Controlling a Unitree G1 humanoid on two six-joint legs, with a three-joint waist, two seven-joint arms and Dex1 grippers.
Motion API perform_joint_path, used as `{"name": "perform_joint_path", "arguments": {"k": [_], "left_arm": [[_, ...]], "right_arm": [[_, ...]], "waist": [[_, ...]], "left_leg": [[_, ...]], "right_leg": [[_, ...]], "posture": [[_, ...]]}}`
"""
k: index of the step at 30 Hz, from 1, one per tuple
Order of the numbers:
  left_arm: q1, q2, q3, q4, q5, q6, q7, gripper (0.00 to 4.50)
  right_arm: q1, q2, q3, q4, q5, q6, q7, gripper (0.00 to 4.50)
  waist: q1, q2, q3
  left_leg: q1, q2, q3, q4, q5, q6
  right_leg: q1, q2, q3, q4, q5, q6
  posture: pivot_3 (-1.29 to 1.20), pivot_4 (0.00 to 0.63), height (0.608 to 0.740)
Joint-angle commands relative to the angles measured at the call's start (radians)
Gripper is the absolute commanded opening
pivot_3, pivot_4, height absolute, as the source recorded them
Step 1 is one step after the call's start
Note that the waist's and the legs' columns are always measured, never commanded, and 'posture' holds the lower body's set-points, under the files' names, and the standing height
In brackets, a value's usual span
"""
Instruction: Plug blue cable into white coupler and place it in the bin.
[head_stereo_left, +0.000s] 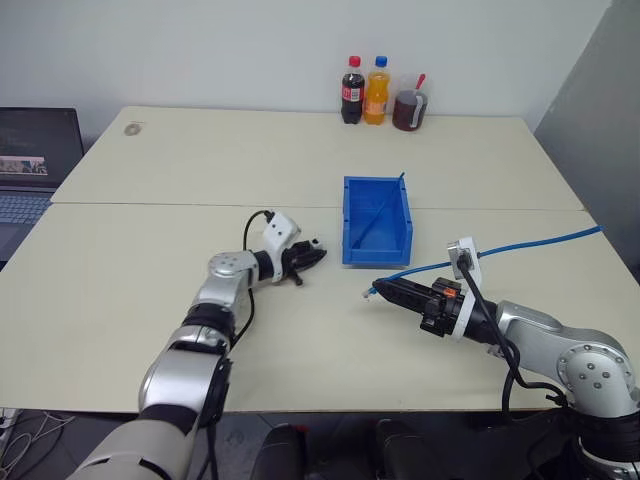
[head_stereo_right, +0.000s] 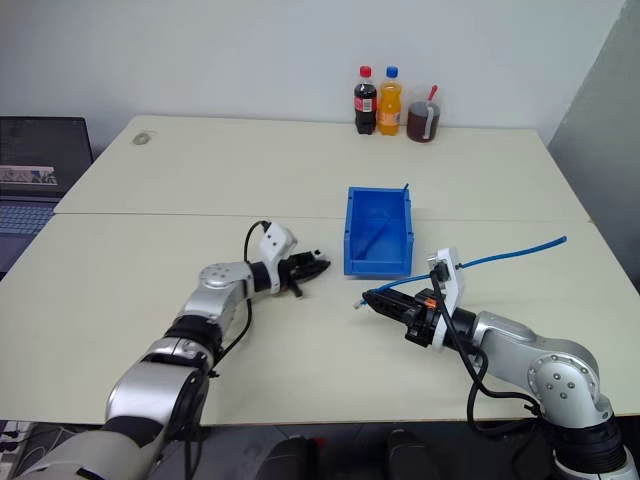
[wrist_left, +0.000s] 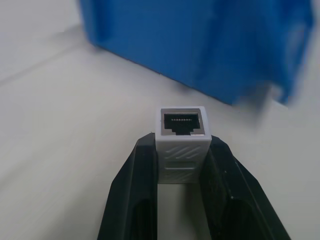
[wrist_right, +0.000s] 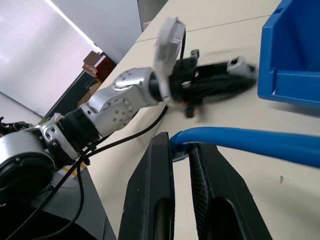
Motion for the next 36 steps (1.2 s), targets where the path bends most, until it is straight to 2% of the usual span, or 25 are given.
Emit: {"name": "perform_joint_path", "arguments": {"k": [1, 6, 10, 18, 26, 36], "left_arm": [[0.097, 0.102, -0.041, -0.234, -0.043, 0.050, -0.195, 0.78], [0.192, 0.090, -0.083, -0.425, -0.056, 0.032, -0.208, 0.78], [0.234, 0.011, -0.138, -0.501, -0.044, -0.016, -0.184, 0.78], [0.214, -0.071, -0.201, -0.408, -0.011, -0.137, -0.170, 0.78], [0.177, -0.082, -0.208, -0.353, -0.013, -0.152, -0.168, 0.78], [0.179, -0.079, -0.212, -0.359, -0.013, -0.145, -0.166, 0.78]], "right_arm": [[-0.040, -0.042, 0.018, -0.021, -0.100, -0.016, 0.079, 0.18], [-0.119, -0.065, 0.079, 0.012, -0.243, -0.046, 0.193, 0.18], [-0.180, -0.096, 0.195, 0.016, -0.430, -0.111, 0.307, 0.18], [-0.202, -0.098, 0.282, 0.034, -0.601, -0.187, 0.454, 0.18], [-0.176, -0.112, 0.336, 0.073, -0.743, -0.243, 0.554, 0.18], [-0.185, -0.076, 0.349, 0.132, -0.837, -0.278, 0.600, 0.18]], "waist": [[-0.001, 0.000, 0.000], [0.017, 0.001, 0.000], [0.019, 0.001, 0.000], [0.011, 0.001, 0.000], [0.012, 0.001, 0.000], [0.011, 0.001, 0.000]], "left_leg": [[0.000, 0.000, 0.000, 0.000, 0.000, 0.000], [0.001, 0.000, -0.001, 0.002, 0.000, 0.000], [0.000, 0.000, 0.000, 0.003, 0.000, 0.000], [0.000, 0.000, 0.000, 0.003, 0.000, 0.000], [0.000, -0.001, 0.000, 0.003, 0.000, 0.000], [0.000, -0.001, 0.000, 0.003, 0.000, 0.000]], "right_leg": [[0.000, 0.000, 0.000, 0.000, 0.000, 0.000], [0.001, -0.001, 0.000, 0.001, -0.001, 0.001], [0.001, -0.003, 0.002, -0.001, 0.000, 0.002], [0.000, 0.000, 0.000, 0.000, 0.000, 0.001], [0.000, 0.000, 0.001, 0.000, 0.000, 0.002], [0.000, 0.000, 0.000, 0.001, 0.000, 0.001]], "posture": [[0.00, 0.150, 0.740], [0.00, 0.150, 0.740], [0.00, 0.150, 0.740], [0.00, 0.150, 0.740], [0.00, 0.150, 0.740], [0.00, 0.150, 0.740]]}}
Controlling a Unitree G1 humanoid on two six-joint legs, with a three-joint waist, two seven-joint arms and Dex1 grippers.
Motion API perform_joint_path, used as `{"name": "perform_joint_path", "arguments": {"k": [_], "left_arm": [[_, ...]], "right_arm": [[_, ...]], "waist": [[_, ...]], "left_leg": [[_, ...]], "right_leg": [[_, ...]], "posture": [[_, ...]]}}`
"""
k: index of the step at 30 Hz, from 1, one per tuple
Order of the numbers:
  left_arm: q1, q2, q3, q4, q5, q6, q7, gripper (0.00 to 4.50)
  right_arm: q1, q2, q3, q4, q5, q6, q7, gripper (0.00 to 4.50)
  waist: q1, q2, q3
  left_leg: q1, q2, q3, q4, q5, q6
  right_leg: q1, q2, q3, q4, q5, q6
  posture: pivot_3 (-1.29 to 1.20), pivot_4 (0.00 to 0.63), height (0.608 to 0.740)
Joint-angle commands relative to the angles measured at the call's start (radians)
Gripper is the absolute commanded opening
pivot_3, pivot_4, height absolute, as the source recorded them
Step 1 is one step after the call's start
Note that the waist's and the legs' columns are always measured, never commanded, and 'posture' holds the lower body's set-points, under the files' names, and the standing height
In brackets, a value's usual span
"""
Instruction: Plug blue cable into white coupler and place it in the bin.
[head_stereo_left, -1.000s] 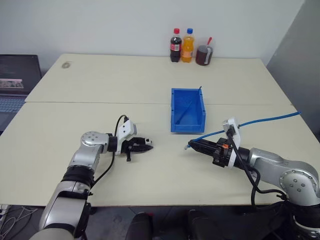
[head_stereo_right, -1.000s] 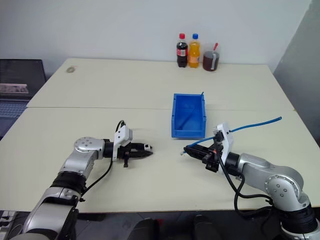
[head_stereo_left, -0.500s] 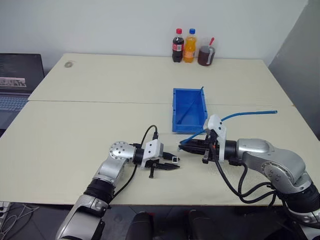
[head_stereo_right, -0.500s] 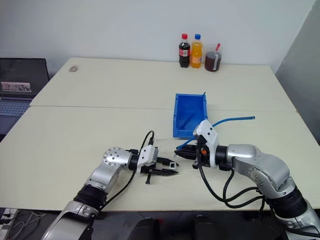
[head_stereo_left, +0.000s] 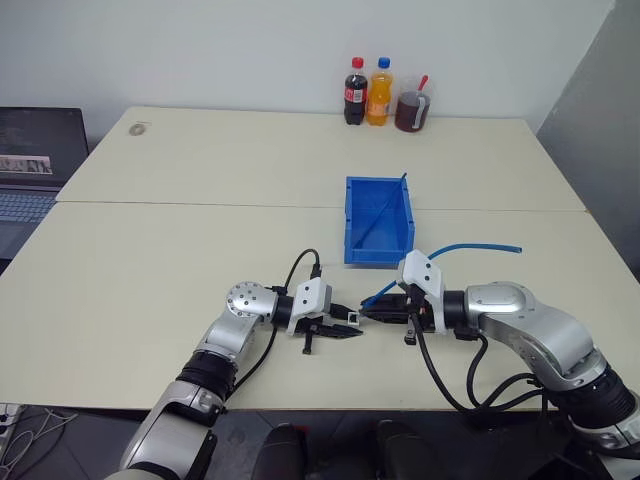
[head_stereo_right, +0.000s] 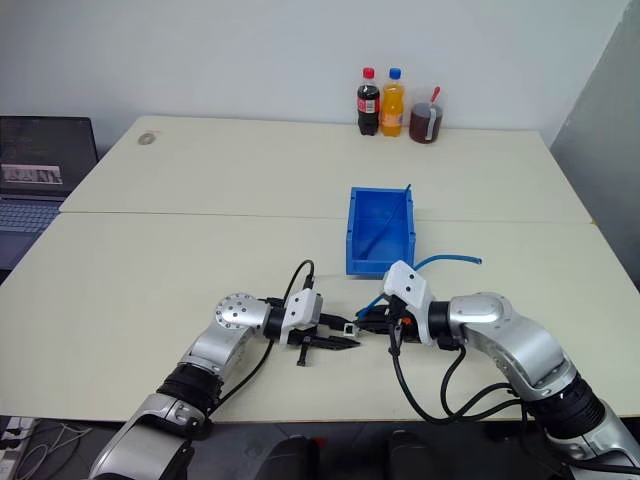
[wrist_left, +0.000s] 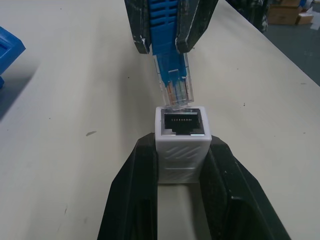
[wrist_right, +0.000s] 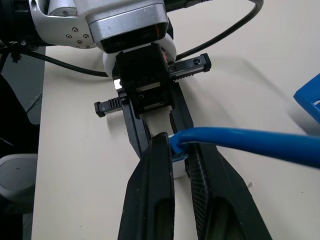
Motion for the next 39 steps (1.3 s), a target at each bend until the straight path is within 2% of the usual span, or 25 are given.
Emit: {"name": "perform_joint_path", "arguments": {"k": [1, 13, 39], "left_arm": [[-0.007, -0.003, -0.003, -0.038, -0.008, -0.004, 0.001, 0.78], [0.020, 0.003, -0.002, -0.077, -0.006, 0.022, 0.004, 0.78], [0.030, -0.002, -0.006, -0.109, -0.004, 0.043, 0.023, 0.78]], "right_arm": [[-0.006, 0.012, -0.005, 0.005, -0.030, -0.012, 0.017, 0.18], [-0.020, 0.048, -0.035, -0.024, 0.000, 0.041, 0.034, 0.18], [-0.044, 0.035, 0.077, 0.043, -0.171, -0.009, 0.098, 0.18]], "waist": [[0.000, 0.000, 0.000], [0.000, 0.000, 0.000], [0.000, 0.000, 0.000]], "left_leg": [[0.000, 0.000, 0.000, 0.000, 0.000, 0.000], [0.000, 0.000, 0.000, 0.000, 0.000, 0.000], [0.001, 0.000, 0.000, 0.000, 0.000, 0.000]], "right_leg": [[0.000, 0.000, 0.000, 0.000, 0.000, 0.000], [0.000, 0.000, 0.000, 0.000, 0.000, 0.000], [0.000, 0.000, 0.000, 0.001, 0.000, 0.000]], "posture": [[0.00, 0.150, 0.740], [0.00, 0.150, 0.740], [0.00, 0.150, 0.740]]}}
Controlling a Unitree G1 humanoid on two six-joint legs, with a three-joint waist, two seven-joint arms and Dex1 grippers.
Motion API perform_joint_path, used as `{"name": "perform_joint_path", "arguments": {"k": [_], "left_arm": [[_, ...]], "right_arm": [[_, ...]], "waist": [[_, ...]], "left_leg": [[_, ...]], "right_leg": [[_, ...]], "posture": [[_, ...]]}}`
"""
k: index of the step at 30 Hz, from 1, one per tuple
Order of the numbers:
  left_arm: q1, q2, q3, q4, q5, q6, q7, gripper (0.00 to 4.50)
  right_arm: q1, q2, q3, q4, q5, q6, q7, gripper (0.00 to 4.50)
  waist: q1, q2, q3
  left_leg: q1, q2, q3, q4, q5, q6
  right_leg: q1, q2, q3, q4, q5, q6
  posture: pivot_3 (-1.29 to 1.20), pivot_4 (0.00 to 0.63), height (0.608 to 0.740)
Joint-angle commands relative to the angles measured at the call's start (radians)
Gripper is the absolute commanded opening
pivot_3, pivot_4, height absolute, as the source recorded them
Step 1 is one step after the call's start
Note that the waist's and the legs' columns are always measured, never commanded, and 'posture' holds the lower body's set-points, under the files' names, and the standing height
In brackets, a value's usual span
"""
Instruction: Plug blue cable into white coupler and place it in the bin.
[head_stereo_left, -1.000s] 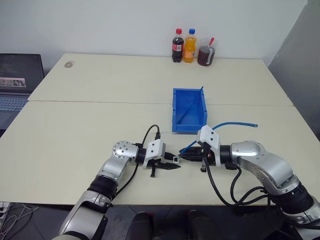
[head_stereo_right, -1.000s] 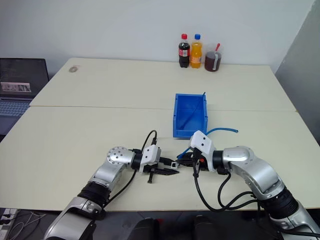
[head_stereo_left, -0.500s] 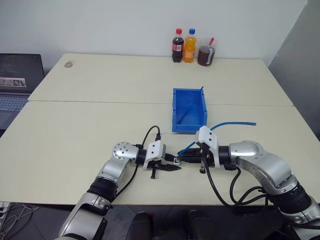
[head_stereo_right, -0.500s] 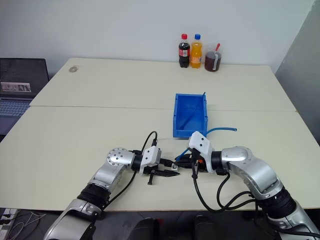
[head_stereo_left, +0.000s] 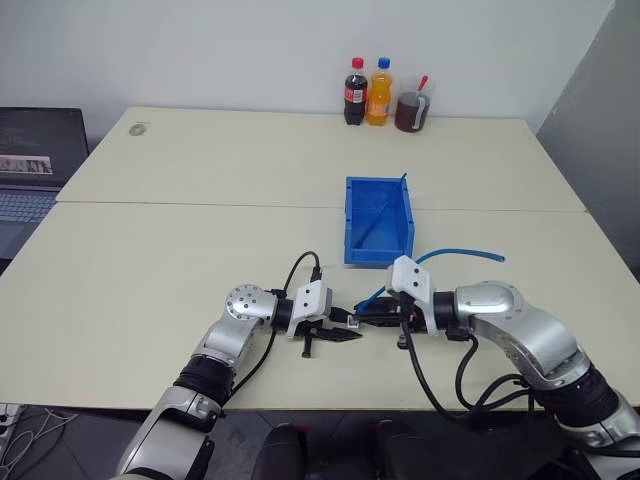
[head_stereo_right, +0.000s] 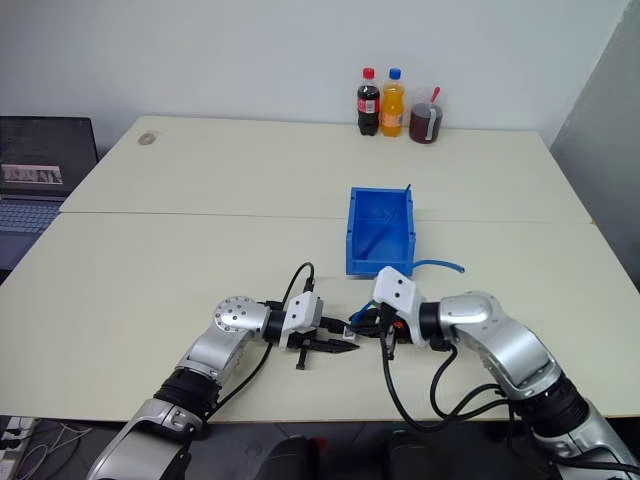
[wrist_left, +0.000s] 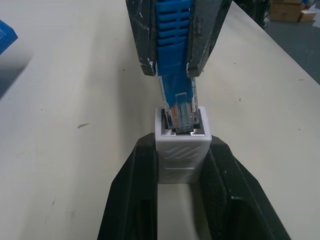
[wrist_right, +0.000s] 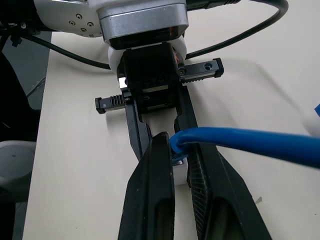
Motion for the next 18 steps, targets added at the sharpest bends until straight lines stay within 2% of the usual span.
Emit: {"name": "perform_joint_path", "arguments": {"k": [1, 8, 18], "left_arm": [[0.000, -0.009, -0.005, -0.056, -0.020, -0.004, 0.004, 0.78], [-0.004, -0.015, -0.005, -0.053, -0.016, -0.006, 0.014, 0.78], [0.012, -0.008, -0.002, -0.065, -0.018, -0.008, 0.031, 0.78]], "right_arm": [[-0.022, -0.008, 0.043, 0.031, -0.048, 0.010, 0.025, 0.18], [-0.082, -0.033, 0.114, 0.065, -0.117, 0.038, 0.075, 0.18], [-0.062, -0.036, 0.140, 0.072, -0.137, 0.128, 0.035, 0.18]], "waist": [[0.000, 0.000, 0.000], [0.000, 0.001, -0.001], [-0.001, 0.001, -0.003]], "left_leg": [[0.000, 0.000, 0.000, 0.000, 0.000, 0.000], [0.002, 0.000, 0.000, 0.000, 0.000, 0.000], [0.006, 0.000, 0.000, 0.000, 0.000, 0.000]], "right_leg": [[0.000, 0.000, 0.000, 0.000, 0.000, 0.000], [0.001, 0.000, 0.001, 0.002, 0.000, 0.000], [0.003, 0.000, 0.003, 0.003, -0.001, 0.001]], "posture": [[0.00, 0.150, 0.740], [0.00, 0.150, 0.740], [0.00, 0.150, 0.740]]}}
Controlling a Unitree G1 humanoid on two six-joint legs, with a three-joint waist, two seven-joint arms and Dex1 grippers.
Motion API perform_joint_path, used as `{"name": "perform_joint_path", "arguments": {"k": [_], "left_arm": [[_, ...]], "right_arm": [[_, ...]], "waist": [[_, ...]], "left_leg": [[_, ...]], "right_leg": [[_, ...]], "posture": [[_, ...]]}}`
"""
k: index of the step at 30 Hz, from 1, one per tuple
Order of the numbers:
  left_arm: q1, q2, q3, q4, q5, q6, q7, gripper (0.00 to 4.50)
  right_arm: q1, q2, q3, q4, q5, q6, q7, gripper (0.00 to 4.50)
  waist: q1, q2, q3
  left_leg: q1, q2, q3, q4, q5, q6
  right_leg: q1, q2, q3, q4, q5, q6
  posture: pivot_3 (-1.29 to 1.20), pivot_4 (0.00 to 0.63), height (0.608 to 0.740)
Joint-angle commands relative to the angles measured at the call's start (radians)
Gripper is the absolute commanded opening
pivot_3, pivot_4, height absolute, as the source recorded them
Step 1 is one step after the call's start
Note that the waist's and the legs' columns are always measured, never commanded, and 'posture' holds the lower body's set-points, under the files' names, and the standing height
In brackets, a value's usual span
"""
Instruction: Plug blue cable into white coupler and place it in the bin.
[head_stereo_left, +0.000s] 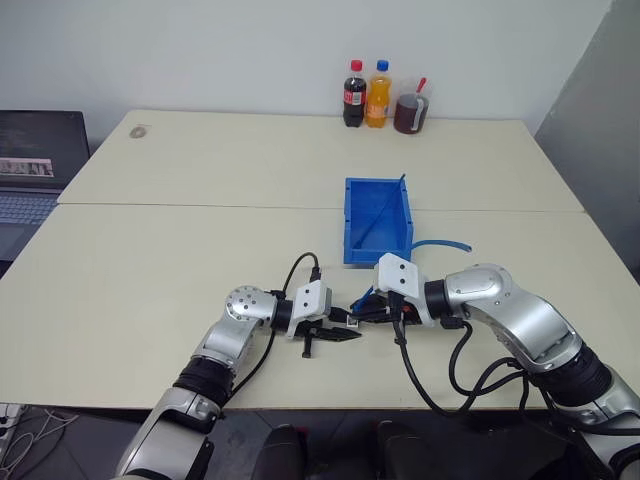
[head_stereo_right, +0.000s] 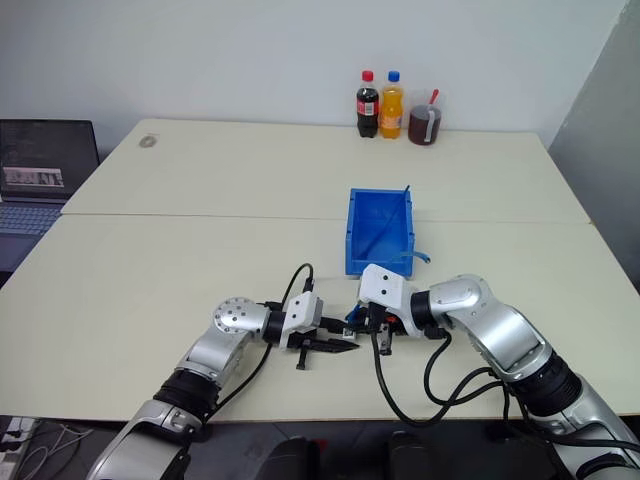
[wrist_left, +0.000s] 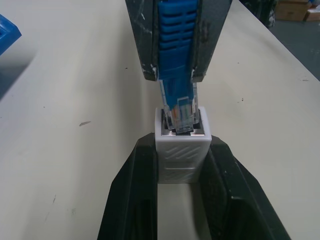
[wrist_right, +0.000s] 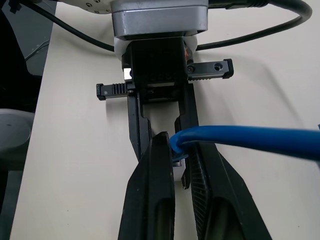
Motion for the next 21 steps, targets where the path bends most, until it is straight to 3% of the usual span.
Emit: {"name": "perform_joint_path", "arguments": {"k": [1, 21], "left_arm": [[0.004, -0.008, -0.003, -0.066, -0.019, -0.015, 0.007, 0.78], [-0.003, -0.019, -0.010, -0.047, -0.013, -0.031, 0.010, 0.78]], "right_arm": [[0.051, -0.020, 0.057, 0.044, -0.063, 0.088, -0.035, 0.18], [0.066, -0.008, 0.027, 0.047, -0.083, 0.136, -0.145, 0.18]], "waist": [[0.000, 0.000, -0.001], [-0.002, 0.003, -0.007]], "left_leg": [[0.001, 0.000, 0.000, 0.000, 0.000, 0.000], [0.011, 0.000, 0.000, -0.003, 0.000, 0.000]], "right_leg": [[0.001, 0.000, 0.000, 0.000, 0.000, 0.000], [0.013, 0.000, -0.002, -0.006, -0.002, 0.002]], "posture": [[0.00, 0.150, 0.740], [0.00, 0.150, 0.740]]}}
